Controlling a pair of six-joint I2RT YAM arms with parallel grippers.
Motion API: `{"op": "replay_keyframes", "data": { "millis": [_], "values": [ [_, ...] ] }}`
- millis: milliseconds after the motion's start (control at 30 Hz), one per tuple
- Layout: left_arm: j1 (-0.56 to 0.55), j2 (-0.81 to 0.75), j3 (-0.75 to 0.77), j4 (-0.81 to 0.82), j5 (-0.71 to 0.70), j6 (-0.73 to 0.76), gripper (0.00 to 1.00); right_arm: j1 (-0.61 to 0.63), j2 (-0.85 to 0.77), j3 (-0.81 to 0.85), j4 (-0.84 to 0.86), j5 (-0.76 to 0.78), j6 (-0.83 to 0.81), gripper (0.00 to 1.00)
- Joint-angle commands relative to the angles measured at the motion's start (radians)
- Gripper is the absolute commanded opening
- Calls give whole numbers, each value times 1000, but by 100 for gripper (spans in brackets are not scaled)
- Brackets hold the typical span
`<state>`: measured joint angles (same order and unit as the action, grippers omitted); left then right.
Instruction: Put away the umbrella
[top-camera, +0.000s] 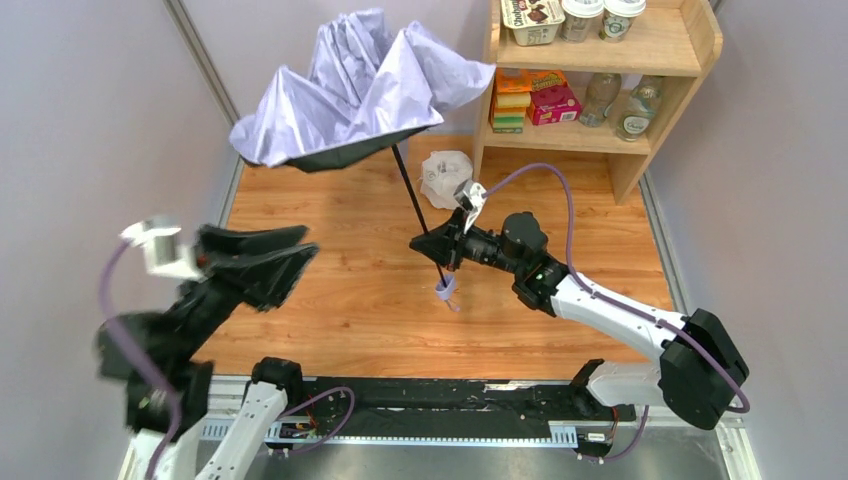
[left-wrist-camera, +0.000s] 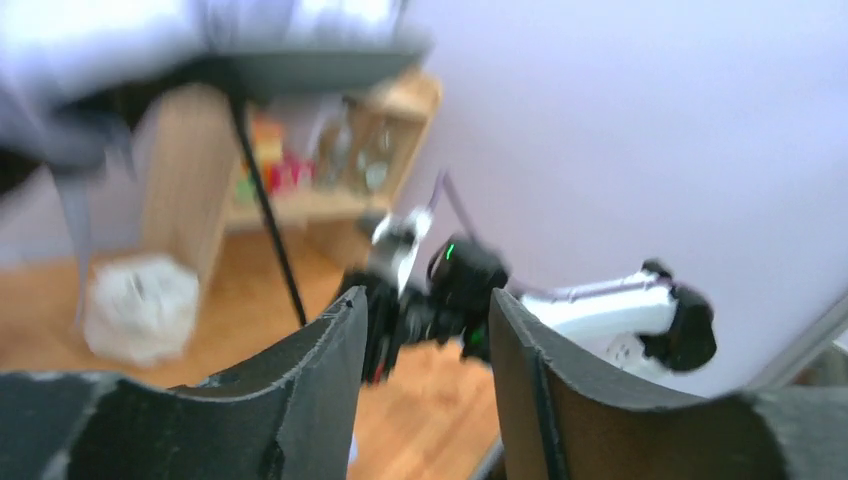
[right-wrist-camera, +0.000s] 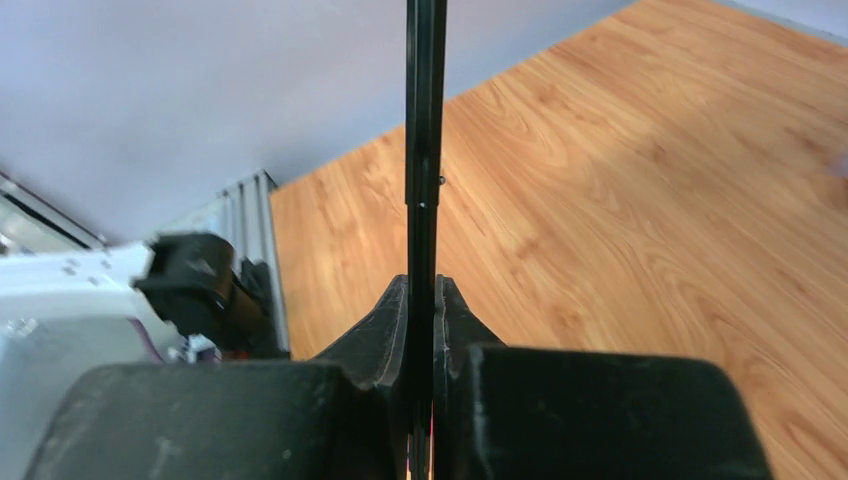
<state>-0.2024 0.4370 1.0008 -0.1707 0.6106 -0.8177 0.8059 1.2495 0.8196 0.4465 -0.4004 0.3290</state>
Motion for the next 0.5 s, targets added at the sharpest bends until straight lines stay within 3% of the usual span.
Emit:
{"op": "replay_keyframes", "data": {
  "millis": [0,33,133,300,467],
  "values": [
    [3,26,290,-265,-253,172,62,-48,-58,-82,331,-170,-188,0],
    [3,54,405,-379,-375,142,68,-48,-64,-95,336,-185,-202,0],
    [1,246,626,-613,-546,88,69,-48,-79,-122,336,-250,-220,0],
    [3,476,801,-570,-333,149,70,-48,-107,-140,322,-307,-216,0],
    [3,565,866,-489,-302,184,71,-48,-127,-151,299,-331,-214,0]
  ]
}}
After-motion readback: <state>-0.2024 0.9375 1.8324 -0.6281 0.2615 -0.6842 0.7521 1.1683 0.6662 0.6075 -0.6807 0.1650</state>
